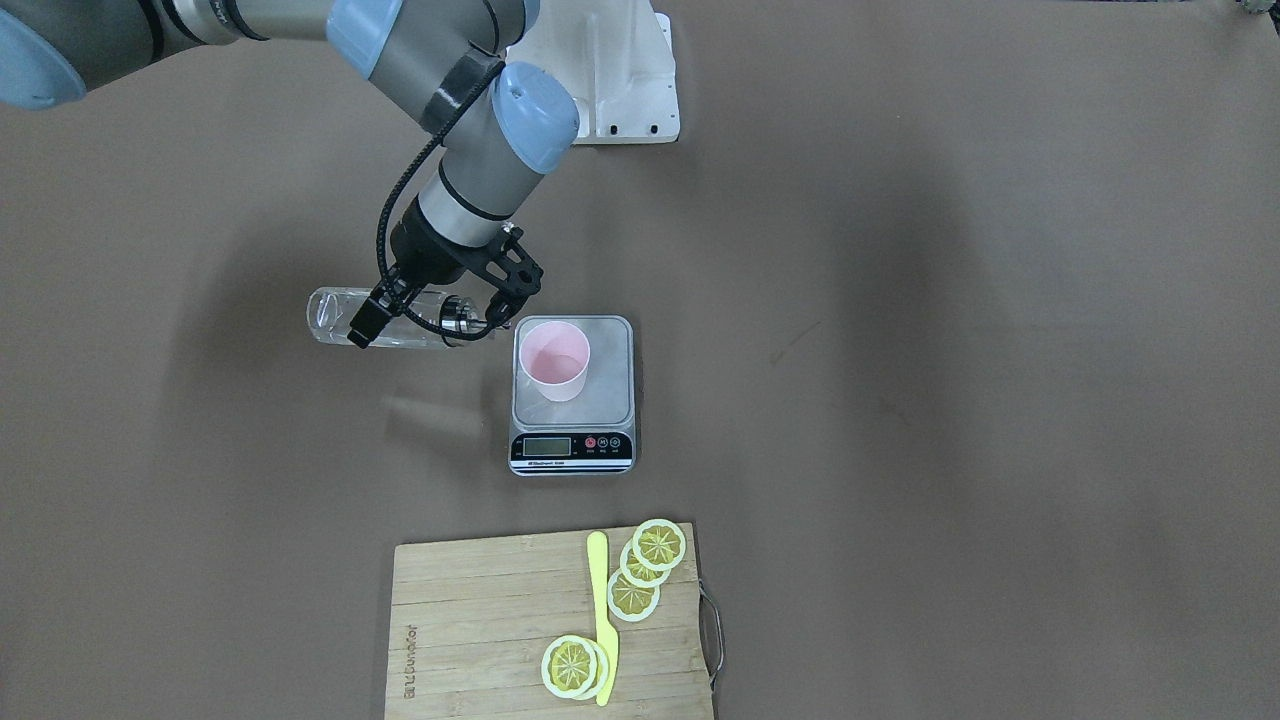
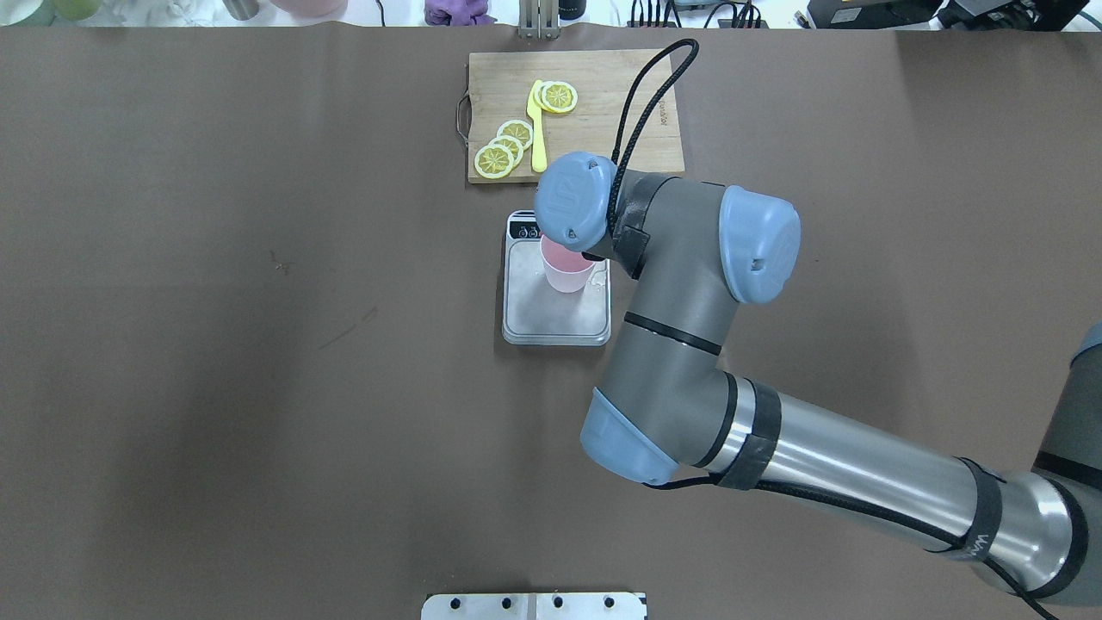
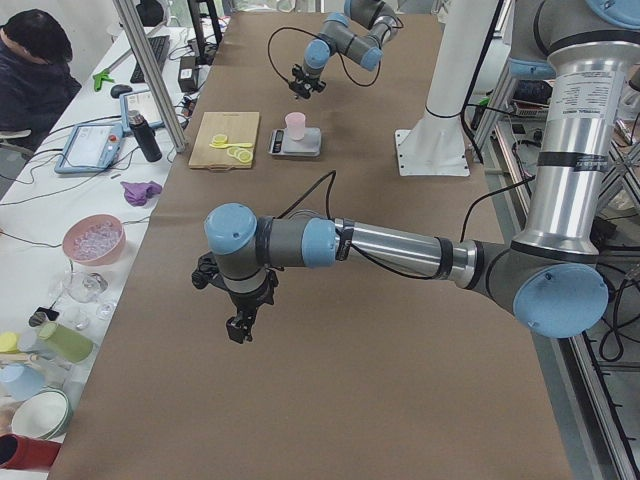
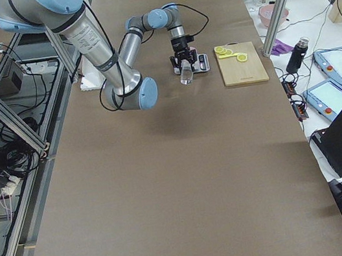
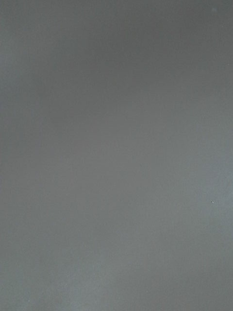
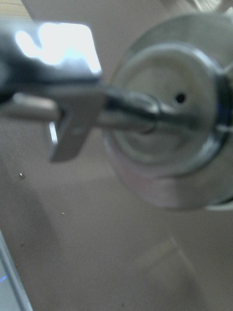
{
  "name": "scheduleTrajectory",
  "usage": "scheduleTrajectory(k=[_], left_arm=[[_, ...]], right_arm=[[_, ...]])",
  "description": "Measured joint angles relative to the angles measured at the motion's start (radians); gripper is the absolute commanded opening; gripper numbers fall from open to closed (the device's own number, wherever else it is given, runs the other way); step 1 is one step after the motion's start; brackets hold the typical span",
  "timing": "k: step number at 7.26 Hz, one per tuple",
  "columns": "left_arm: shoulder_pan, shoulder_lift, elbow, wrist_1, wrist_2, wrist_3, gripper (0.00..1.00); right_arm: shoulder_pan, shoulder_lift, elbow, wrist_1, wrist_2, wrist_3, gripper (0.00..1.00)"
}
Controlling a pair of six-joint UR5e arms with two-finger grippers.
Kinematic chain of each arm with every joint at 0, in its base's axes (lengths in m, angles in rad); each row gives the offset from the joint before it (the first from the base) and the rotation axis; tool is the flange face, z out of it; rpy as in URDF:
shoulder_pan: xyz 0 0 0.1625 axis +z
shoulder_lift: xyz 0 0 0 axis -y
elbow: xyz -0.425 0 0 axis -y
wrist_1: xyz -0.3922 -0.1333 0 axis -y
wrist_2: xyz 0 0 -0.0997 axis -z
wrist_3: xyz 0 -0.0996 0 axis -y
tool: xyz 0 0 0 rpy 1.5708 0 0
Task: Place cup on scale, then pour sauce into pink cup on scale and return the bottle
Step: 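Tilt the bottle with the right gripper to pour into the pink cup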
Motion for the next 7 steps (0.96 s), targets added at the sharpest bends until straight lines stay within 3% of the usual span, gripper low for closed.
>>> scheduleTrajectory(k=[3,7], left_arm=[[0.000,0.000,0.001,0.001,0.000,-0.001,0.98],[0.000,0.000,0.010,0.000,0.000,0.000,0.98]], right_arm=[[-0.001,0.063,-0.093,-0.048,-0.010,0.000,0.00],[-0.017,0.098,-0.113,-0.154,-0.044,-0.001,0.00]])
